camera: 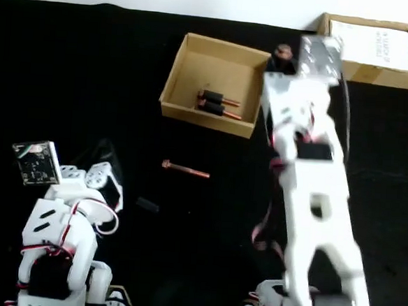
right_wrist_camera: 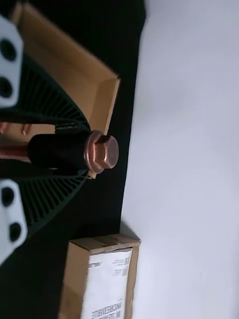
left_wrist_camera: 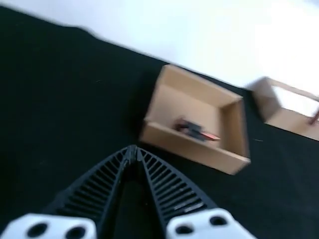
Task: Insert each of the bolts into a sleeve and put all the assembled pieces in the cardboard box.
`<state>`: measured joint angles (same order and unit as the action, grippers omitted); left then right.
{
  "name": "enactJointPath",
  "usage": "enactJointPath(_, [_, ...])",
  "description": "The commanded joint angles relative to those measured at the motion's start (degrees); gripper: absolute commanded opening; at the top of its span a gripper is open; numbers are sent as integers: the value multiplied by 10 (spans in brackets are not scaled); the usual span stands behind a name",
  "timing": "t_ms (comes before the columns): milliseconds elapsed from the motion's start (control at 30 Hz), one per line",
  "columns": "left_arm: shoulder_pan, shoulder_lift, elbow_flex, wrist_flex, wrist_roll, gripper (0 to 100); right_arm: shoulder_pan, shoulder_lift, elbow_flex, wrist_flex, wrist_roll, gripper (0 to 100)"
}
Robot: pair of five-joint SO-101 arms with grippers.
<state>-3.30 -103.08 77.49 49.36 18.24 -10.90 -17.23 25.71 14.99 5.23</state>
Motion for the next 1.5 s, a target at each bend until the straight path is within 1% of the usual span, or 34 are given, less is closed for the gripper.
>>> enactJointPath(0, [-61,-3,31,-15,1,20,-24,132,-139,-15,70,6])
enactJointPath(133, [-110,-3,91,-16,2,20,-51,246,-218,-14,169,6])
enactJointPath(233, [-123,-3,142,-28,4,20,-73,306,-256,-14,240,6])
enactJointPath(333, [-125,-3,193,-41,4,20,-95,352,-278,-14,332,6])
enactJointPath(433, [-134,-3,196,-36,4,20,-111,384,-286,-14,423,6])
enactJointPath(533, [-136,-3,196,-10,4,20,-116,399,-280,-13,501,9])
enactJointPath(600, [-135,-3,196,2,4,20,-116,400,-268,11,529,10])
enactJointPath(700, [-135,-4,196,1,2,20,-116,396,-260,90,527,57])
enactJointPath(767, [-135,-4,196,1,1,20,-116,395,-270,148,505,110])
enactJointPath(867, [-135,-4,196,1,1,20,-121,370,-301,239,433,146])
enactJointPath(1067, [-135,-4,196,1,1,20,-163,246,-308,415,189,141])
enactJointPath(1133, [-135,-4,196,1,1,20,-182,207,-308,470,121,141])
enactJointPath(1233, [-135,-4,196,1,1,20,-228,167,-308,560,25,141])
enactJointPath(1333, [-138,-3,196,1,1,20,-288,147,-308,625,-69,141])
enactJointPath(1400, [-155,-3,196,1,3,20,-332,147,-307,652,-111,141])
enactJointPath(1467, [-183,-3,196,1,3,20,-380,148,-298,662,-133,141])
